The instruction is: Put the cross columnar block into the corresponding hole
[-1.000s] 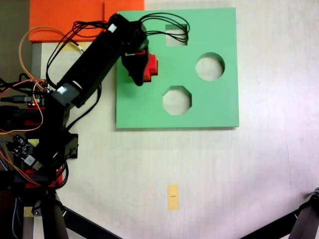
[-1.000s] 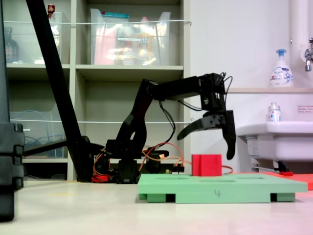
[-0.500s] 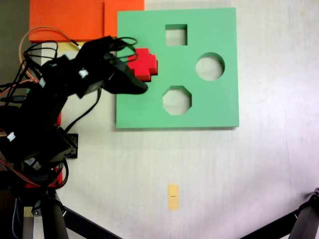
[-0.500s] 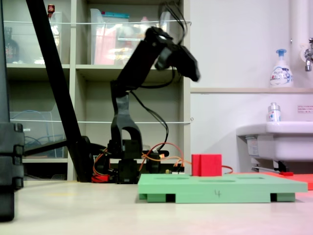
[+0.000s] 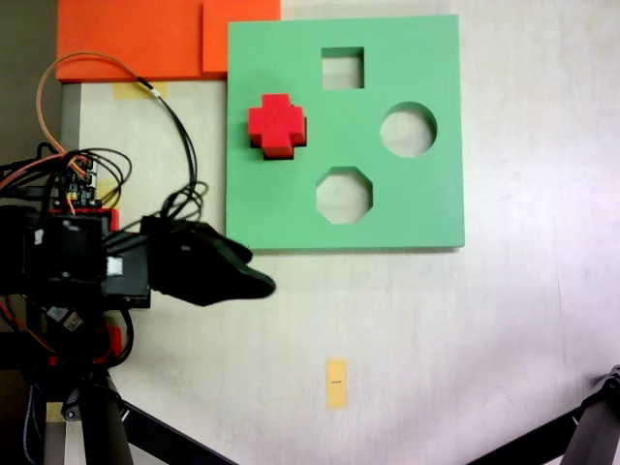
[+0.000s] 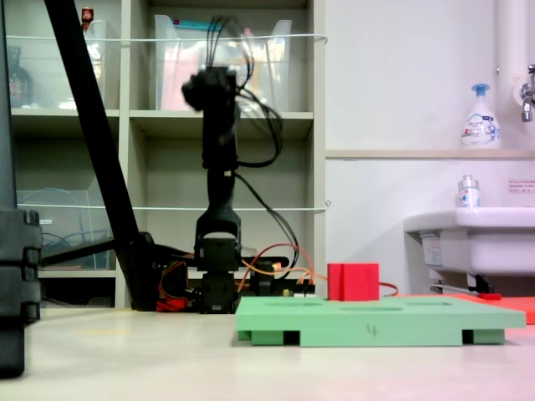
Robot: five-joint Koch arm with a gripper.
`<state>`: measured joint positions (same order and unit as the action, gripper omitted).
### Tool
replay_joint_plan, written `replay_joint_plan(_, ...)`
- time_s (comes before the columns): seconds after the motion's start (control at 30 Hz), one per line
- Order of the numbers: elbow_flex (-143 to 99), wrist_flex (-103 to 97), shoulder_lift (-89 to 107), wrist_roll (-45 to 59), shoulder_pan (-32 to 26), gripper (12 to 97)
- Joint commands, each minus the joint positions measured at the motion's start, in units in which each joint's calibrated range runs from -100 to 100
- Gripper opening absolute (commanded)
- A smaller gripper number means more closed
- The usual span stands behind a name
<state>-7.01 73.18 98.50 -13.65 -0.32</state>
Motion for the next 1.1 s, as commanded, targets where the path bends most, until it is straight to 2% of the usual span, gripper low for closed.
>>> replay_joint_plan(0.0, -9.44, -25.08, 1.5, 3.81, -0.29, 52.3)
replay_joint_plan(0.07, -13.53, -25.75, 1.5, 4.0, 1.51, 52.3)
replay_joint_plan(0.2, -24.2, -27.87, 1.5, 3.91, 1.61, 52.8)
replay_joint_plan(0.6, -90.8, -94.31, 1.5, 8.16, -0.83, 49.8)
replay_joint_plan(0.73, -92.99, -95.47, 1.5, 10.06, -1.42, 50.3)
replay_joint_plan(0.9, -92.99, -76.5, 1.5, 10.65, -1.37, 50.7)
replay_joint_plan(1.07, -92.99, -74.77, 1.5, 10.5, -1.32, 50.1)
